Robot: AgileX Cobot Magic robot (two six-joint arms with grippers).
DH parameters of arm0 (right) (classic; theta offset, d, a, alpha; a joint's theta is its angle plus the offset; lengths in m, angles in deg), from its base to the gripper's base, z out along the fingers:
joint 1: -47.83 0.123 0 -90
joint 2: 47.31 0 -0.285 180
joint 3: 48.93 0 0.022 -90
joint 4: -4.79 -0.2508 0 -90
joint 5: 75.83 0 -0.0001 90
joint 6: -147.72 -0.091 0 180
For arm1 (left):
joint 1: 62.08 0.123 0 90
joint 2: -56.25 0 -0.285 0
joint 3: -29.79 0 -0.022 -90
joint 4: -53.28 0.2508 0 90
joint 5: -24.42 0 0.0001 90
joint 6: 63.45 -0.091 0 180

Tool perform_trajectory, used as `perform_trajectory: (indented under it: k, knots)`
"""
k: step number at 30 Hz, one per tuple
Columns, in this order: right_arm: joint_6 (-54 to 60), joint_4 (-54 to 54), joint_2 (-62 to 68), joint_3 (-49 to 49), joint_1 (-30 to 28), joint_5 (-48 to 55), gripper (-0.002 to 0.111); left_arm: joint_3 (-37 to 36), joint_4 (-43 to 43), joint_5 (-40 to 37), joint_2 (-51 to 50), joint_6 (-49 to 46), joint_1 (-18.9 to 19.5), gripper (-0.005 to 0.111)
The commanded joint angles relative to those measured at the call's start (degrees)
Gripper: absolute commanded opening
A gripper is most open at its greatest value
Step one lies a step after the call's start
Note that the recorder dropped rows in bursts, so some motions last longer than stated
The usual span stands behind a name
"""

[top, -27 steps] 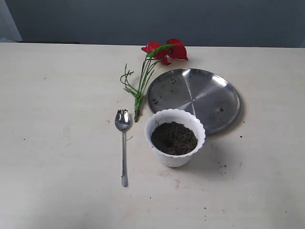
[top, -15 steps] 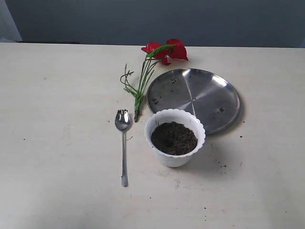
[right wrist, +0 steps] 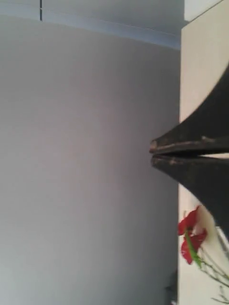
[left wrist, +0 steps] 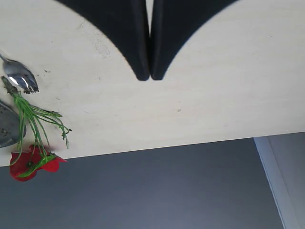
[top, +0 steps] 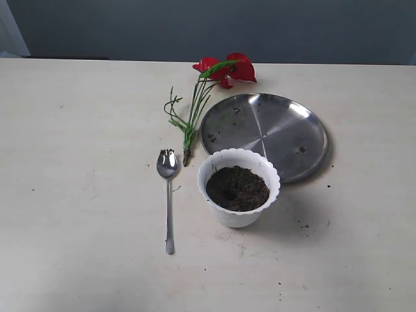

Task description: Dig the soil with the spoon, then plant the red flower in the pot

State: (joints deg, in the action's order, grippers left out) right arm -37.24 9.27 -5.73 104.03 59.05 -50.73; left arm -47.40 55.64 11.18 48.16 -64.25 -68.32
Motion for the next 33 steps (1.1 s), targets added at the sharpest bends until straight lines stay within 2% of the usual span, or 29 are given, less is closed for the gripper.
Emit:
perform_trajectory:
  k: [1, 4, 6, 11, 15, 19, 22, 24, 29, 30, 33]
  knots:
    - [11.15, -8.82, 19.44, 16.63, 0.27, 16.62, -0.001, -0.02, 0.02, -0.05, 0.3, 0.22, -0.16, 0.0]
    - [13.58, -15.78, 31.48, 25.16, 1.26, 28.18, -0.001, -0.02, 0.02, -0.05, 0.3, 0.22, -0.16, 0.0]
    - [13.58, -15.45, 38.13, 27.45, 5.06, 31.91, -0.001, -0.02, 0.02, -0.05, 0.3, 0.22, -0.16, 0.0]
    - [11.65, -11.51, 52.31, 27.82, 19.17, 29.35, -0.001, -0.02, 0.02, -0.05, 0.3, 0.22, -0.16, 0.0]
    - [9.13, -9.57, 60.98, 28.21, 30.0, 23.28, -0.001, -0.02, 0.02, -0.05, 0.3, 0.22, -0.16, 0.0]
    - [9.11, -10.69, 67.14, 31.51, 36.84, 21.54, -0.001, -0.02, 0.02, -0.05, 0.3, 0.22, -0.16, 0.0]
    - [10.86, -11.41, 70.13, 34.95, 40.75, 24.17, 0.0, -0.02, 0.02, -0.05, 0.3, 0.22, -0.16, 0.0]
    - [13.9, -12.79, 71.93, 37.32, 42.87, 26.98, 0.007, -0.02, 0.02, -0.05, 0.3, 0.22, -0.16, 0.0]
    - [12.87, -12.54, 76.33, 41.04, 45.6, 28.45, 0.048, -0.02, 0.02, -0.05, 0.3, 0.22, -0.16, 0.0]
    - [10.43, -12.07, 77.02, 41.5, 45.57, 28.07, 0.052, -0.02, 0.02, -0.05, 0.3, 0.22, -0.16, 0.0]
    - [3.16, -10.25, 79.65, 42.12, 45.57, 26.77, 0.053, -0.02, 0.02, -0.05, 0.3, 0.22, -0.16, 0.0]
